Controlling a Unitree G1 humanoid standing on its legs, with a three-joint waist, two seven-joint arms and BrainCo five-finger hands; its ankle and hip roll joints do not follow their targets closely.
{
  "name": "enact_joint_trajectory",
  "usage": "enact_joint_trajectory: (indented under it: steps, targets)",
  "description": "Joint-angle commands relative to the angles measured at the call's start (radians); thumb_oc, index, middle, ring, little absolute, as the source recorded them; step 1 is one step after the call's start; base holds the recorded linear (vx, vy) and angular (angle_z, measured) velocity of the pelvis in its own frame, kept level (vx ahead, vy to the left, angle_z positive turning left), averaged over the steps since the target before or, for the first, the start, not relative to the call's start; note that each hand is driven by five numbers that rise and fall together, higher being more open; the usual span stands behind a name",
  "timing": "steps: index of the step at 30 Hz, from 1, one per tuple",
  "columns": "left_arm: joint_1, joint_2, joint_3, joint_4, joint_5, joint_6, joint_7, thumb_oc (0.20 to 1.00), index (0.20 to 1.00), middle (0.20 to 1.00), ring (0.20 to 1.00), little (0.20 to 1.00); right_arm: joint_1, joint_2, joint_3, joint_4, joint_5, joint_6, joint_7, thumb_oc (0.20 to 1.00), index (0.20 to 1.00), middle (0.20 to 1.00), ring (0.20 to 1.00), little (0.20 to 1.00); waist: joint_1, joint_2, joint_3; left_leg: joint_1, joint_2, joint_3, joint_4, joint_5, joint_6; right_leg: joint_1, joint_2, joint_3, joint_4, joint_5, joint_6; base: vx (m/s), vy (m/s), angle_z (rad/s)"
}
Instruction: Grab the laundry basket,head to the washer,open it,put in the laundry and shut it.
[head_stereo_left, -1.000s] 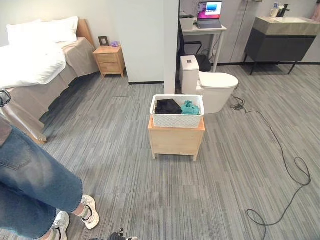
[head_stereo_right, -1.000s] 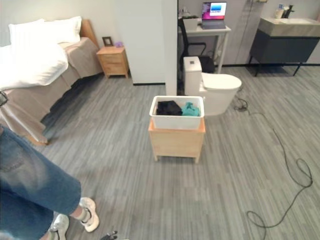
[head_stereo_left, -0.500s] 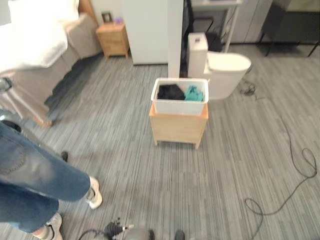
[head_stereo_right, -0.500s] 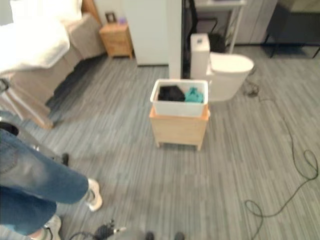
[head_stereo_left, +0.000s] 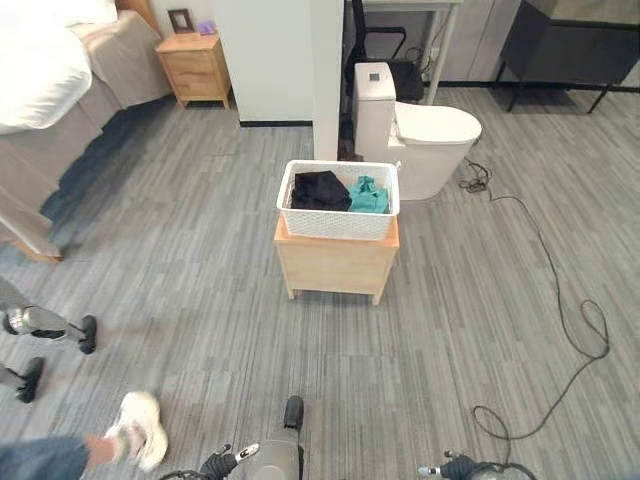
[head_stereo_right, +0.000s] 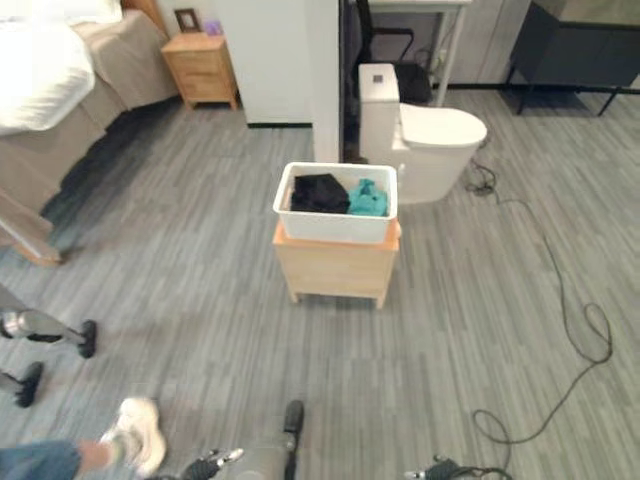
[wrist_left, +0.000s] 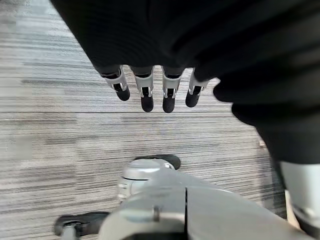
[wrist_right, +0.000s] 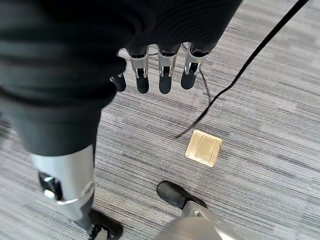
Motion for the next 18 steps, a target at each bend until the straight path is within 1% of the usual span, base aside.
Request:
enact_joint_trajectory:
  steps: [1,2,3,4,5,6,7,8,9,10,11,12,13,14,15,16,17,18]
  targets:
    - [-0.025,0.061,-0.020,-0.042,-0.004,-0.017,0.002,1.000,1.000,1.000,1.000,1.000,0.021,-0.015,-0.011,-0.075,0.031,-0.007,0.007,1.000,1.000,1.000,1.000,1.000,0.015,-0.043,-0.023,-0.057,-0.049,0.013,0.162,-0.149,0.057,-0.116,-0.179,-0.012,0.405,0.240,0.145,0.30,0.331,0.01]
    - [-0.031,0.069,-0.021,-0.060,-0.009,-0.019,0.003,1.000,1.000,1.000,1.000,1.000,0.020,-0.017,-0.011,-0.079,0.029,-0.006,0.007,1.000,1.000,1.000,1.000,1.000,0.007,-0.036,-0.011,-0.032,-0.058,0.008,0.155,-0.163,0.075,-0.158,-0.183,-0.016,0.493,0.275,0.148,0.30,0.329,0.00]
    - [-0.037,0.074,-0.026,-0.067,-0.009,-0.020,0.004,1.000,1.000,1.000,1.000,1.000,0.021,-0.016,-0.012,-0.077,0.027,-0.004,0.007,1.000,1.000,1.000,1.000,1.000,0.003,-0.026,-0.006,-0.012,-0.059,0.007,0.148,-0.174,0.086,-0.194,-0.187,-0.037,0.542,0.299,0.149,0.21,0.215,0.07]
    - [-0.042,0.078,-0.029,-0.078,-0.014,-0.020,0.008,1.000,1.000,1.000,1.000,1.000,0.021,-0.014,-0.012,-0.077,0.020,-0.001,0.008,1.000,1.000,1.000,1.000,1.000,-0.002,-0.012,0.003,0.030,-0.061,0.003,0.133,-0.189,0.099,-0.245,-0.211,-0.073,0.594,0.301,0.148,0.26,0.209,0.19]
    - [-0.046,0.080,-0.033,-0.092,-0.015,-0.022,0.010,1.000,1.000,1.000,1.000,1.000,0.025,-0.016,-0.010,-0.069,0.015,0.002,0.008,1.000,1.000,1.000,1.000,1.000,-0.009,0.004,0.003,0.068,-0.055,-0.002,0.112,-0.199,0.102,-0.286,-0.222,-0.108,0.587,0.274,0.131,0.32,0.150,0.22]
    - [-0.048,0.079,-0.038,-0.099,-0.016,-0.024,0.010,1.000,1.000,1.000,1.000,1.000,0.032,-0.016,-0.009,-0.062,0.011,0.004,0.008,1.000,1.000,1.000,1.000,1.000,-0.023,0.008,0.014,0.112,-0.059,-0.015,0.094,-0.206,0.100,-0.312,-0.222,-0.132,0.543,0.218,0.112,0.24,0.076,-0.01]
    - [-0.048,0.079,-0.038,-0.099,-0.016,-0.024,0.010,1.000,1.000,1.000,1.000,1.000,0.032,-0.016,-0.009,-0.062,0.011,0.004,0.008,1.000,1.000,1.000,1.000,1.000,-0.024,0.009,0.013,0.112,-0.057,-0.016,0.093,-0.205,0.099,-0.311,-0.220,-0.134,0.541,0.219,0.111,0.36,-0.008,-0.02]
    - [-0.049,0.082,-0.046,-0.115,-0.020,-0.028,0.009,1.000,1.000,1.000,1.000,1.000,0.052,-0.015,-0.012,-0.052,0.012,0.007,0.012,1.000,1.000,1.000,1.000,1.000,-0.046,0.018,0.029,0.168,-0.064,-0.043,0.075,-0.222,0.095,-0.350,-0.187,-0.139,0.427,0.164,0.097,0.32,-0.051,0.08]
    - [-0.048,0.082,-0.048,-0.129,-0.019,-0.030,0.007,1.000,1.000,1.000,1.000,1.000,0.058,-0.019,-0.019,-0.047,0.015,0.008,0.011,1.000,1.000,1.000,1.000,1.000,-0.054,0.016,0.027,0.184,-0.069,-0.051,0.067,-0.229,0.090,-0.361,-0.180,-0.136,0.348,0.168,0.101,0.32,-0.052,0.29]
    - [-0.048,0.082,-0.048,-0.129,-0.019,-0.029,0.007,1.000,1.000,1.000,1.000,1.000,0.059,-0.019,-0.019,-0.047,0.015,0.008,0.011,1.000,1.000,1.000,1.000,1.000,-0.056,0.017,0.031,0.191,-0.068,-0.053,0.065,-0.231,0.090,-0.353,-0.178,-0.138,0.344,0.168,0.101,0.21,-0.054,0.29]
    - [-0.048,0.079,-0.049,-0.132,-0.021,-0.032,0.008,1.000,1.000,1.000,1.000,1.000,0.064,-0.021,-0.024,-0.039,0.019,0.011,0.009,1.000,1.000,1.000,1.000,1.000,-0.065,0.014,0.035,0.222,-0.073,-0.062,0.051,-0.242,0.084,-0.372,-0.168,-0.132,0.254,0.188,0.108,0.35,-0.093,0.45]
    - [-0.055,0.071,-0.058,-0.124,-0.014,-0.037,0.007,1.000,1.000,1.000,1.000,1.000,0.071,-0.025,-0.034,-0.033,0.023,0.012,0.010,1.000,1.000,1.000,1.000,1.000,-0.088,0.007,0.041,0.278,-0.080,-0.083,0.031,-0.272,0.072,-0.398,-0.158,-0.112,0.098,0.248,0.131,0.47,-0.130,0.49]
    - [-0.060,0.067,-0.061,-0.114,-0.008,-0.039,0.008,1.000,1.000,1.000,1.000,1.000,0.077,-0.027,-0.041,-0.028,0.022,0.012,0.011,1.000,1.000,1.000,1.000,1.000,-0.097,-0.002,0.040,0.295,-0.087,-0.092,0.033,-0.288,0.067,-0.423,-0.158,-0.094,0.052,0.281,0.143,0.57,-0.178,0.64]
    - [-0.062,0.058,-0.064,-0.098,0.004,-0.039,0.008,1.000,1.000,1.000,1.000,1.000,0.086,-0.029,-0.051,-0.025,0.026,0.014,0.013,1.000,1.000,1.000,1.000,1.000,-0.110,-0.006,0.038,0.334,-0.085,-0.104,0.035,-0.317,0.059,-0.437,-0.151,-0.093,-0.001,0.318,0.156,0.34,-0.113,0.56]
    - [-0.062,0.058,-0.064,-0.098,0.004,-0.039,0.009,1.000,1.000,1.000,1.000,1.000,0.086,-0.029,-0.051,-0.025,0.026,0.014,0.013,1.000,1.000,1.000,1.000,1.000,-0.110,-0.004,0.040,0.336,-0.083,-0.104,0.034,-0.318,0.059,-0.434,-0.149,-0.094,-0.003,0.318,0.156,0.40,-0.191,0.70]
    - [-0.064,0.049,-0.067,-0.076,0.020,-0.035,0.005,1.000,1.000,1.000,1.000,1.000,0.106,-0.032,-0.058,-0.026,0.033,0.012,0.015,1.000,1.000,1.000,1.000,1.000,-0.120,-0.018,0.024,0.361,-0.083,-0.116,0.036,-0.346,0.052,-0.405,-0.147,-0.080,-0.008,0.323,0.145,0.30,-0.184,0.67]
    - [-0.062,0.042,-0.068,-0.065,0.022,-0.035,0.006,1.000,1.000,1.000,1.000,1.000,0.112,-0.033,-0.061,-0.025,0.034,0.011,0.016,1.000,1.000,1.000,1.000,1.000,-0.124,-0.020,0.012,0.376,-0.075,-0.118,0.040,-0.361,0.048,-0.394,-0.144,-0.079,0.006,0.321,0.136,0.30,-0.184,0.63]
    - [-0.062,0.042,-0.068,-0.065,0.022,-0.035,0.006,1.000,1.000,1.000,1.000,1.000,0.113,-0.034,-0.061,-0.025,0.034,0.011,0.016,1.000,1.000,1.000,1.000,1.000,-0.124,-0.019,0.012,0.377,-0.074,-0.118,0.041,-0.362,0.048,-0.393,-0.143,-0.079,0.006,0.321,0.136,0.23,-0.141,0.57]
